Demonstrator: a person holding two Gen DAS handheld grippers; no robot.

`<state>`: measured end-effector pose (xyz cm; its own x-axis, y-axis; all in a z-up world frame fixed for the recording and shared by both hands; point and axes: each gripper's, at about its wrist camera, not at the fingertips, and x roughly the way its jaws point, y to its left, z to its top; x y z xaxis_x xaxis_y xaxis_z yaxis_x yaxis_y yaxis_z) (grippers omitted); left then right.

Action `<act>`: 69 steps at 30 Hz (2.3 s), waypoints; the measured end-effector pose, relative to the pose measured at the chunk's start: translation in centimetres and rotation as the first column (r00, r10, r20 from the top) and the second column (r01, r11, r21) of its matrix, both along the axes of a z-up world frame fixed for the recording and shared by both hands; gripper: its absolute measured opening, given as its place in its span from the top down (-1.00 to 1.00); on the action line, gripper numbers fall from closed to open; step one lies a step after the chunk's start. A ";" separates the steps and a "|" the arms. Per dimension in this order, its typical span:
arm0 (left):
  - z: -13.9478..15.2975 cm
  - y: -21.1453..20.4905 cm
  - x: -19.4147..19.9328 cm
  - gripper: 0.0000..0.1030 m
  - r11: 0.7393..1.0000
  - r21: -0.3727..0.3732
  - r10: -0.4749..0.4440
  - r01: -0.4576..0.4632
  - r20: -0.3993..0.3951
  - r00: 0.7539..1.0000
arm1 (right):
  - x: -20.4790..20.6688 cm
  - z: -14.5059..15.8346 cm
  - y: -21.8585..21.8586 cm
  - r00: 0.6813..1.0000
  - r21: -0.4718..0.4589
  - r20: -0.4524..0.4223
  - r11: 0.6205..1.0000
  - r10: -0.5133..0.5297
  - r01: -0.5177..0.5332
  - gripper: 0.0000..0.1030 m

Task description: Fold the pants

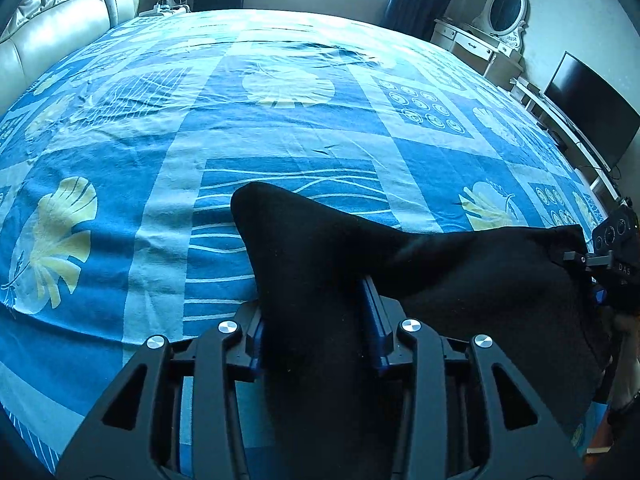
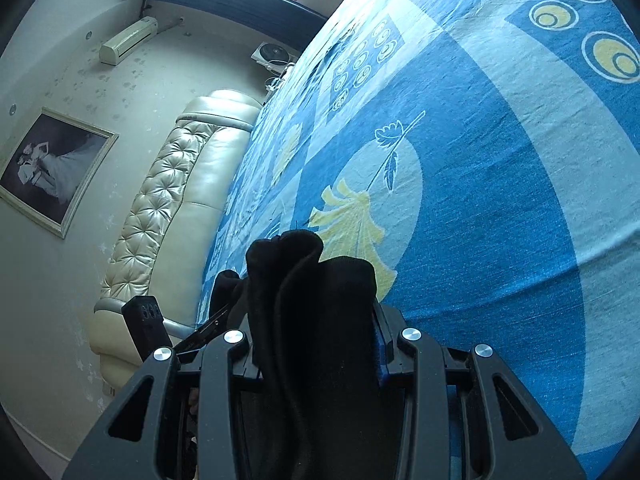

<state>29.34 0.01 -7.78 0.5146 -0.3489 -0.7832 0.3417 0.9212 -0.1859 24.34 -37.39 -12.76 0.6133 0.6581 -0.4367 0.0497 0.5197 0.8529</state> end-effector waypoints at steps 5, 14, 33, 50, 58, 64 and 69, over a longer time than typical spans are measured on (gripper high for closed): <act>0.0 0.0 0.0 0.21 1.000 0.001 0.002 -0.002 0.000 1.000 | 0.1 -0.1 -0.2 1.000 0.012 -0.012 1.000 0.009 -0.009 0.26; 0.6 2.1 -1.1 -0.41 0.995 -0.074 0.062 -0.063 -0.020 0.998 | -0.7 0.8 -0.3 1.000 0.053 -0.009 0.998 0.023 -0.022 -0.28; -2.3 7.9 -13.4 -0.66 0.875 -0.464 0.005 -0.137 -0.274 0.962 | -9.0 1.3 0.9 0.994 0.047 -0.065 0.995 0.090 -0.088 -0.55; 0.9 4.9 -14.6 0.30 0.940 -0.318 0.057 -0.120 -0.201 0.978 | -10.0 2.6 2.5 0.991 -0.043 -0.079 0.993 0.105 -0.109 0.26; 1.2 5.4 -17.1 0.29 0.957 -0.265 0.064 -0.117 -0.200 0.978 | -12.7 2.0 3.0 0.987 0.003 -0.106 0.993 0.121 -0.122 0.26; 1.1 5.8 -18.3 0.29 0.959 -0.257 0.068 -0.121 -0.205 0.976 | -14.1 1.6 3.0 0.985 0.017 -0.120 0.992 0.123 -0.122 0.26; 0.0 6.0 -18.2 0.26 0.956 -0.264 0.069 -0.125 -0.210 0.975 | -14.3 0.2 2.9 0.984 0.038 -0.139 0.993 0.113 -0.108 0.26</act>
<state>11.14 6.01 -7.78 0.4021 -0.5206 -0.7531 0.1845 0.8518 -0.4903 10.07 -34.47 -12.55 0.4701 0.7329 -0.4919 0.1137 0.5023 0.8572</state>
